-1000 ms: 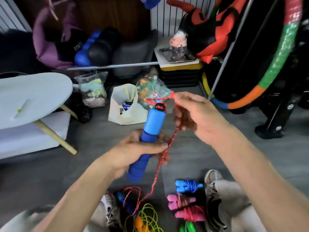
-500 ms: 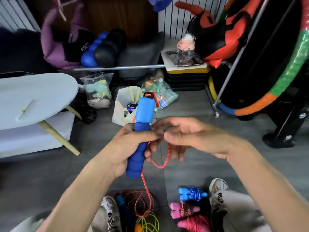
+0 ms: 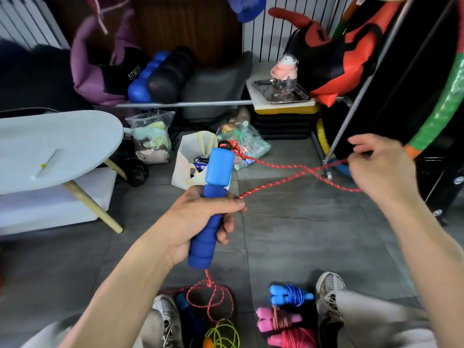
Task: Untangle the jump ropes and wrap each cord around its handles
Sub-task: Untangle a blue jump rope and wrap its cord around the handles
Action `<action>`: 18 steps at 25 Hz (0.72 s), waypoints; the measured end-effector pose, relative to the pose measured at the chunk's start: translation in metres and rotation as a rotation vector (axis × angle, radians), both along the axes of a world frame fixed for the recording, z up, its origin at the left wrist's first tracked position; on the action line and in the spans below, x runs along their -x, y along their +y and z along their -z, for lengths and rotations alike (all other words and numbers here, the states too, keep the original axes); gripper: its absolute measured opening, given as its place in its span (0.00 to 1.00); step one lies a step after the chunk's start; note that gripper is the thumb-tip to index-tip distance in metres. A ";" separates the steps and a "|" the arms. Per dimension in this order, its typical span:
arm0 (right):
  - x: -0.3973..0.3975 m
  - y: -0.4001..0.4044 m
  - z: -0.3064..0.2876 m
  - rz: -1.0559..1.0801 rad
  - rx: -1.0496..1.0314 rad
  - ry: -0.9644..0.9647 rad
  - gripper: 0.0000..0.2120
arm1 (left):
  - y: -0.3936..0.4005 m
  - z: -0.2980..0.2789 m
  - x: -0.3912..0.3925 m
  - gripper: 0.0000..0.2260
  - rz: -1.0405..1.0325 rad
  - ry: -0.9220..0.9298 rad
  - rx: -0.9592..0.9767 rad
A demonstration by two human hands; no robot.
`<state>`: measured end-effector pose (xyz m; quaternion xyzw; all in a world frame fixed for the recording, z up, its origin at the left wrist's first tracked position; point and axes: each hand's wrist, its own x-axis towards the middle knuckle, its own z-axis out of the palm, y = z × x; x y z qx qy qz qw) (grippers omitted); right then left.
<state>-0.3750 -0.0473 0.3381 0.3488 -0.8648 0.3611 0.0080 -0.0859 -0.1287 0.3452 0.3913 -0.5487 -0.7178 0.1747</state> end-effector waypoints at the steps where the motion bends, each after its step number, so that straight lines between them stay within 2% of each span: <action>1: -0.017 -0.001 -0.001 -0.144 -0.032 -0.061 0.19 | 0.001 0.000 0.002 0.06 0.010 0.005 -0.001; 2: -0.039 -0.002 -0.002 -0.352 -0.030 -0.262 0.21 | 0.003 0.000 0.005 0.08 0.025 0.014 0.000; 4: -0.082 -0.001 -0.007 -0.763 -0.043 -0.818 0.17 | 0.006 0.001 0.010 0.14 0.036 0.038 0.006; 5: -0.095 -0.001 -0.006 -0.864 -0.079 -1.003 0.14 | 0.007 0.001 0.012 0.15 0.027 0.048 0.009; 6: -0.101 0.000 -0.005 -0.906 -0.107 -1.055 0.11 | 0.007 0.001 0.014 0.15 0.017 0.055 0.011; 8: -0.096 -0.003 -0.004 -0.794 -0.029 -0.956 0.04 | 0.008 0.002 0.015 0.14 0.029 0.045 0.016; 9: -0.084 -0.005 -0.003 -0.680 0.055 -0.870 0.04 | 0.008 0.002 0.015 0.13 0.044 0.029 0.022; 12: -0.032 -0.005 -0.004 -0.250 0.239 -0.398 0.06 | 0.006 0.003 0.014 0.11 0.046 -0.022 0.037; 14: 0.002 0.004 -0.001 -0.015 0.198 -0.103 0.06 | 0.004 0.004 0.013 0.12 0.028 -0.027 0.039; 16: 0.004 0.010 0.000 0.016 0.108 -0.006 0.06 | 0.005 0.004 0.013 0.11 0.021 -0.012 0.034; 17: -0.006 0.009 0.000 -0.086 0.094 -0.069 0.07 | 0.006 0.004 0.014 0.11 0.025 -0.006 0.035; 18: -0.024 0.008 0.001 -0.259 0.095 -0.222 0.08 | 0.007 0.004 0.015 0.11 0.032 -0.002 0.035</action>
